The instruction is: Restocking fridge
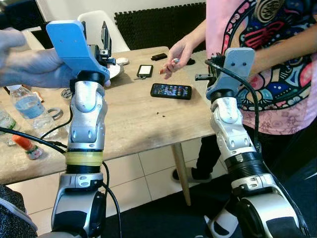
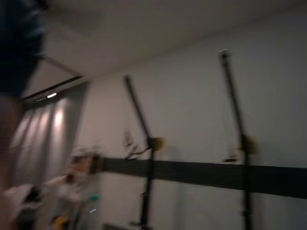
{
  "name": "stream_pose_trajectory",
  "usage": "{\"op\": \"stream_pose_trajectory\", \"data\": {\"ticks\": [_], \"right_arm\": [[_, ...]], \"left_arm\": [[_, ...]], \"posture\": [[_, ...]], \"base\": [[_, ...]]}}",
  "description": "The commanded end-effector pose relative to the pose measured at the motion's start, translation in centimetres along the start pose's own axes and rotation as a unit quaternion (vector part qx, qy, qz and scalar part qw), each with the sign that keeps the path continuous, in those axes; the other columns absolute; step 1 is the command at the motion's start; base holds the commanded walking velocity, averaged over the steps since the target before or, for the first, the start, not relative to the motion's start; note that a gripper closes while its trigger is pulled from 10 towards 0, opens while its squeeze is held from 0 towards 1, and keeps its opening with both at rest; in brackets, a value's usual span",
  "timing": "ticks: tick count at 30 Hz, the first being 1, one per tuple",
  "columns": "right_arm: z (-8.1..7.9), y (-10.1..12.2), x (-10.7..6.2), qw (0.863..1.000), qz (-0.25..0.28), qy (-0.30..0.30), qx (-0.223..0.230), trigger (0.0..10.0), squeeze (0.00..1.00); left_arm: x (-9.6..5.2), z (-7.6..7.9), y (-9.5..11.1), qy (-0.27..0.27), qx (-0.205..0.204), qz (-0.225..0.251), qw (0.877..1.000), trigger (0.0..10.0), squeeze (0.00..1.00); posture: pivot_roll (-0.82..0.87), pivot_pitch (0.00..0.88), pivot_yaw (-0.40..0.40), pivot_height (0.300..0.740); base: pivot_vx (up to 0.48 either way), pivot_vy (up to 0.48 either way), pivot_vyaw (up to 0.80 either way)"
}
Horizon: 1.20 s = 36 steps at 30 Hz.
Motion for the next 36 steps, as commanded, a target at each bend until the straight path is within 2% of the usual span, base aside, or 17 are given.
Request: {"op": "stream_pose_trajectory", "data": {"ticks": [1,24,36], "right_arm": [[-0.2,0.4,0.1,1.0,0.002,0.004,0.002,10.0,0.0],[0.1,0.3,0.1,1.0,-0.004,0.001,0.012,10.0,0.0],[-2.5,3.0,0.6,0.998,0.027,0.055,0.021,10.0,0.0]], "left_arm": [[-0.4,0.6,-0.8,-0.005,0.0,-0.015,1.0,10.0,0.0],[-0.6,0.7,-0.9,-0.002,-0.003,-0.018,1.0,10.0,0.0],[-0.8,0.5,-0.9,0.002,-0.001,-0.02,1.0,10.0,0.0]], "posture": [[0.01,0.0,-0.015,0.74],[0.01,0.0,-0.02,0.74],[0.02,0.0,-0.028,0.74]], "base": [[0.0,0.0,0.0],[0.0,0.0,0.0],[0.0,0.0,0.0]]}}
Point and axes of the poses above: a point about 5 cm out from each wrist's last joint towards the gripper, its own x axis pointing out of the wrist towards the gripper, its own y axis along the axis of the wrist's last joint, z = x × y, the point moved 6 cm from there along x, pointing out of the wrist towards the gripper, and after that the axes turned 3 degrees about x, right-handed, at the moved point
